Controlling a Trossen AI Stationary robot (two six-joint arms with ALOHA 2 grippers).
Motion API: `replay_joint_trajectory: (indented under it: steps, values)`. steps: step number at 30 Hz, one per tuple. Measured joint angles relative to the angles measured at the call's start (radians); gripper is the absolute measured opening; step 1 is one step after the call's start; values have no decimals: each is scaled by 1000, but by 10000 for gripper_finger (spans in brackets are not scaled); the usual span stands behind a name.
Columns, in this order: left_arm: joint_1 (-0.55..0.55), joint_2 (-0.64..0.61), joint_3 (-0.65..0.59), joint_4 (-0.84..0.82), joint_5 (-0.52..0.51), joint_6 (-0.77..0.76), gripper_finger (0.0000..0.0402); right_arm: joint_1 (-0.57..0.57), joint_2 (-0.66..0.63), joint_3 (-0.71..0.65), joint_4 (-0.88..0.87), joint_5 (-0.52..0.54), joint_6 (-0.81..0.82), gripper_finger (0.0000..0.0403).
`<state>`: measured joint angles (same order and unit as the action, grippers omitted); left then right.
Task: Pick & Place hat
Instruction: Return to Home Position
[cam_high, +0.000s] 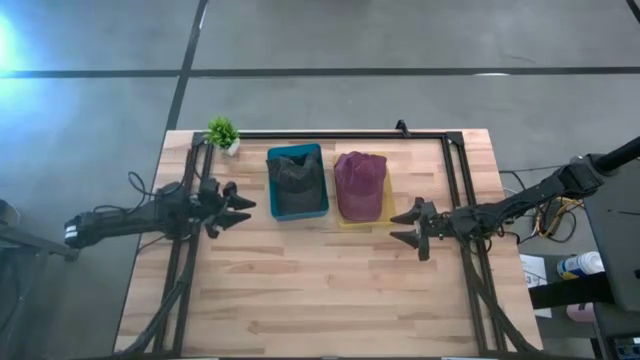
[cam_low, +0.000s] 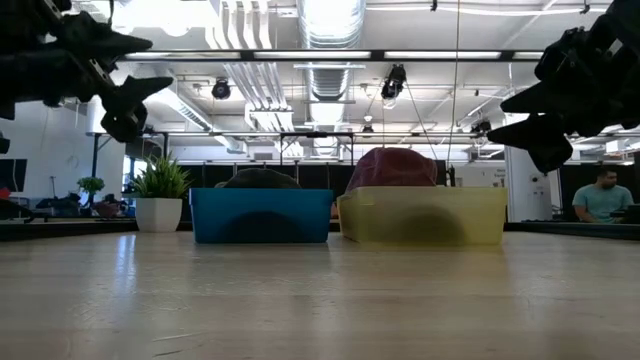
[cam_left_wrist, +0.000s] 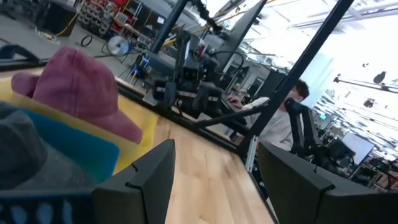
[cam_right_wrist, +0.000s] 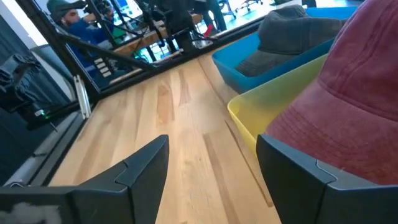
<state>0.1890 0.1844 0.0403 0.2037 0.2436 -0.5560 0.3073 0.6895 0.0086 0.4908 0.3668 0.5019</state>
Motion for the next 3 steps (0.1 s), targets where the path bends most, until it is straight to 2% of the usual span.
replay_joint_trajectory:
  steps: [3]
  values:
    - [0,0,-7,-13,0,-1,223,0,0,0,-1,0,0,235]
